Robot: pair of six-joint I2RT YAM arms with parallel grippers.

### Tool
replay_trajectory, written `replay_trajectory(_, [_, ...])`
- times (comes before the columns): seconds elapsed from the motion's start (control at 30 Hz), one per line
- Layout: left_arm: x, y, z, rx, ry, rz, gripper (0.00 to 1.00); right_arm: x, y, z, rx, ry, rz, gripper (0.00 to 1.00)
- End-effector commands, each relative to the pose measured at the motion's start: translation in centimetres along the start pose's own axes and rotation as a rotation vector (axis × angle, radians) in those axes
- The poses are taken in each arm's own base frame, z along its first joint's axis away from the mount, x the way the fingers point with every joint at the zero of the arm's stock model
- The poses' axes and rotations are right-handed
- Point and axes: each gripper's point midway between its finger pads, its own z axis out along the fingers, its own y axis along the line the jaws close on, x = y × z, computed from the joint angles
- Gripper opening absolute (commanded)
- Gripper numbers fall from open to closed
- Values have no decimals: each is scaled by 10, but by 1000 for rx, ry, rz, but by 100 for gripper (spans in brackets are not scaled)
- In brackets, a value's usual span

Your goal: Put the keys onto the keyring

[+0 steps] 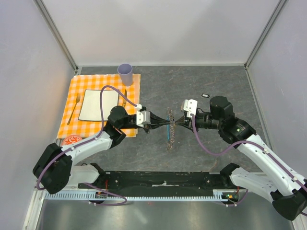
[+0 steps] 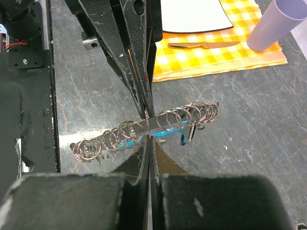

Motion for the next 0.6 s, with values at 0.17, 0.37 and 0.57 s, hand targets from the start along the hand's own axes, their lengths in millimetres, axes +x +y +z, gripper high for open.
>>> replay_trajectory(0.17, [-18, 5, 2, -12, -58, 120, 2, -26, 2, -2, -21, -73, -25, 0])
replay_trajectory(0.37, [-18, 4, 2, -9, -58, 123, 2, -24, 1, -1, -18, -68, -22, 0])
replay_trajectory(0.57, [-18, 3, 2, -2, -61, 121, 2, -25, 1, 0, -19, -72, -19, 0])
